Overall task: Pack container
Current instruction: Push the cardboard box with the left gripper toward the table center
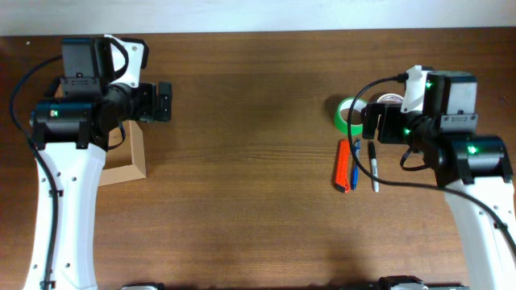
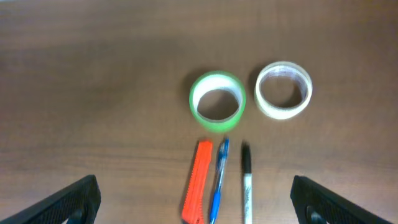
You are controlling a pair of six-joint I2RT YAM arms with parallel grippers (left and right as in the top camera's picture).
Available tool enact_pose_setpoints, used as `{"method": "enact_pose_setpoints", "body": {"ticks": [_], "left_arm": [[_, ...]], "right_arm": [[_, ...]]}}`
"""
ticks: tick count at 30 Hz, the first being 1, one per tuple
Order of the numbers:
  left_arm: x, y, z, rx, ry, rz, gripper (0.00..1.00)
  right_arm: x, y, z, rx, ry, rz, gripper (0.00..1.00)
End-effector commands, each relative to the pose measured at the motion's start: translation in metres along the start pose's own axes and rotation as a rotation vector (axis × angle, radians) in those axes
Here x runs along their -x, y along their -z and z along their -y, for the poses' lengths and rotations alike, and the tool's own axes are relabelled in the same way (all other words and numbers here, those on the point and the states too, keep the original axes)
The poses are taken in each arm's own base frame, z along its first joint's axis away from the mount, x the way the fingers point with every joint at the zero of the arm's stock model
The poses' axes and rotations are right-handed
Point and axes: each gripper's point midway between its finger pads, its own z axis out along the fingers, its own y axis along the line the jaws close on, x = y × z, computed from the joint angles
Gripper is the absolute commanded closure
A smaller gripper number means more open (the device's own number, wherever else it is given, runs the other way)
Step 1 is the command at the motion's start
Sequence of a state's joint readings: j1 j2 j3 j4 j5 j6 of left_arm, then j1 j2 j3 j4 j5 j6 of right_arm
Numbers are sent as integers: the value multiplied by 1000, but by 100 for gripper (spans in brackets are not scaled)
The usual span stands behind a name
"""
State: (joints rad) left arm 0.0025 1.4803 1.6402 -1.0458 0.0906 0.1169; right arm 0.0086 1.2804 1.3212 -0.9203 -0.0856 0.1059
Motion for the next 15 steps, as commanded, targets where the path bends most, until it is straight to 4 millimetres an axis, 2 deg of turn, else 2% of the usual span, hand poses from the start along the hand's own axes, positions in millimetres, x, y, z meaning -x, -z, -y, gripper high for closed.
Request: {"method": "enact_pose_setpoints", "body": {"ticks": [1,5,7,9,12,15], "left_arm": [[-5,-3,1,-17,-51,-28,0],[-23,-19,-7,-15,-38,-120,1],[-32,-30,-26,53,8,-169,0],[-45,-44,-49,141,169,-227,0],[-73,-63,-61,139,318,-351,2],[-100,-79,-66,114,368,-476,5]], "right_arm": [[-7,-8,7,-8,-111,-63,1],[-20,-19,14,-28,-142,-138,1],[-22,-22,15,-30,-145,-151,1],[-22,-24,15,-31,-146,-155,1],[-23,-25,16,-32,-146,-158,1],[-23,-25,16,-32,-146,-159,1]]}}
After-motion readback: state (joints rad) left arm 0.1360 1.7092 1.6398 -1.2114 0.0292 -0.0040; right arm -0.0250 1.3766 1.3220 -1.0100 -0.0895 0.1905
